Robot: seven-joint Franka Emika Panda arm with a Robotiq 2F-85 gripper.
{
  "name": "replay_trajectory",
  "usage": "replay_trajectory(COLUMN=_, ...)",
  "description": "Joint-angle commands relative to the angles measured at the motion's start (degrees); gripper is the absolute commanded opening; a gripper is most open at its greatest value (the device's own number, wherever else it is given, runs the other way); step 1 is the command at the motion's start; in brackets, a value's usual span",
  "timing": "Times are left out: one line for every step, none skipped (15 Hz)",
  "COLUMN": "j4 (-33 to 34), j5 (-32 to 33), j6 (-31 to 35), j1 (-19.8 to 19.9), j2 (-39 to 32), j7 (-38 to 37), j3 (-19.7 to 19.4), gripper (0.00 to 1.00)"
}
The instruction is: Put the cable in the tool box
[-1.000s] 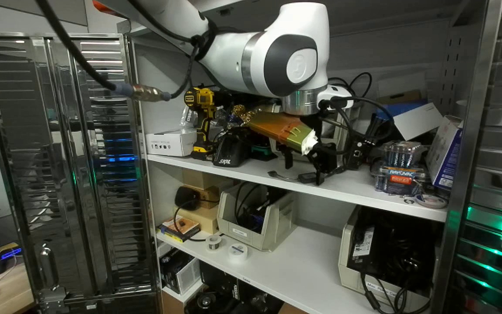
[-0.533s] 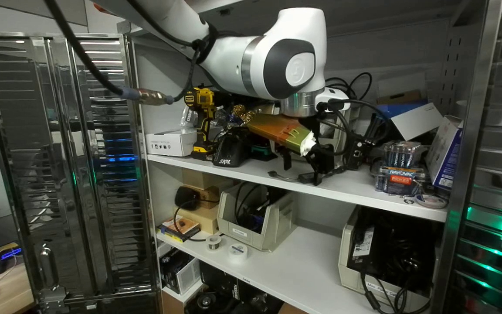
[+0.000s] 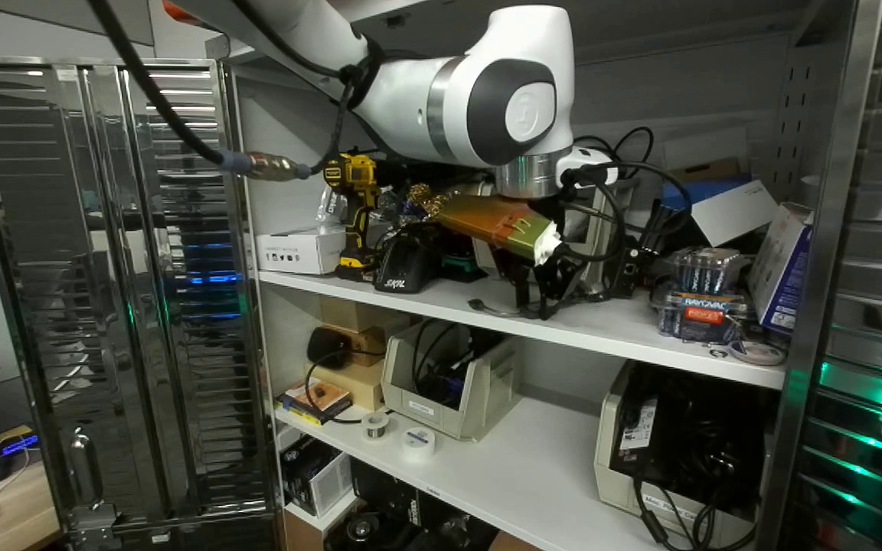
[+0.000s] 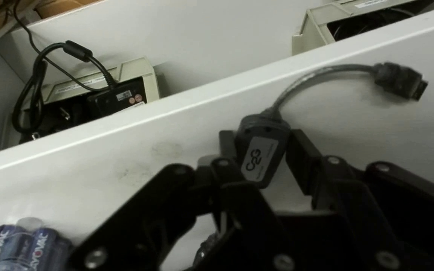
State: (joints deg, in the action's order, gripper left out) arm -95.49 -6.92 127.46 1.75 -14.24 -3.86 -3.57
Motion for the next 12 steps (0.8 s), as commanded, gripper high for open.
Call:
replay_trajectory(j4=1.89, j5=0.73, j6=-2.58, j1=0.61, j2=-0.79, j7=1.44, j3=0.61, gripper=0.12)
replay_trajectory(j4=1.59, j5=0.90, j6=-2.84, j1=0.60, j2=-0.57, j7=1.65, j3=0.58, gripper=0.15)
replay_trajectory(j4=0.97, j5=0.95, j6=-3.00, j1=0.61, j2=-0.05, j7=2.00, j3=0.58, gripper=0.15)
replay_trajectory(j4=0.37, j5=0.89, j6=-3.03, j1=0.64, j2=0.46, j7=2.38, j3=0.62, gripper=0.15)
replay_trajectory(j4=-0.90, j5=0.69, j6=-2.73, j1=0.67, j2=1.55, j7=3.03, j3=0.70, gripper=0.15)
replay_trajectory(j4=-2.41, j5=0.47, j6=-2.35, j1=0.74, j2=2.79, j7=4.18, j3=0.83, gripper=0.15)
replay_trajectory(j4=-3.87, j5=-0.11, j6=-2.24, j1=0.89, j2=4.07, j7=5.73, j3=1.04, gripper=0.14)
replay_trajectory(j4=-6.31, j5=-0.66, j6=-1.96, j1=1.01, j2=6.14, j7=7.43, j3=1.22, gripper=0.14)
replay_trajectory(j4=-8.61, j5=-0.58, j6=-1.53, j1=0.97, j2=7.95, j7=8.85, j3=1.21, gripper=0.14)
replay_trajectory(j4=-11.89, j5=-0.18, j6=-0.70, j1=0.89, j2=10.57, j7=10.68, j3=1.17, gripper=0.14)
replay_trajectory(j4=-14.59, j5=0.30, j6=0.07, j1=0.79, j2=12.75, j7=11.96, j3=1.02, gripper=0.14)
replay_trajectory(j4=-17.63, j5=0.95, j6=1.76, j1=0.74, j2=15.30, j7=13.19, j3=0.77, gripper=0.14)
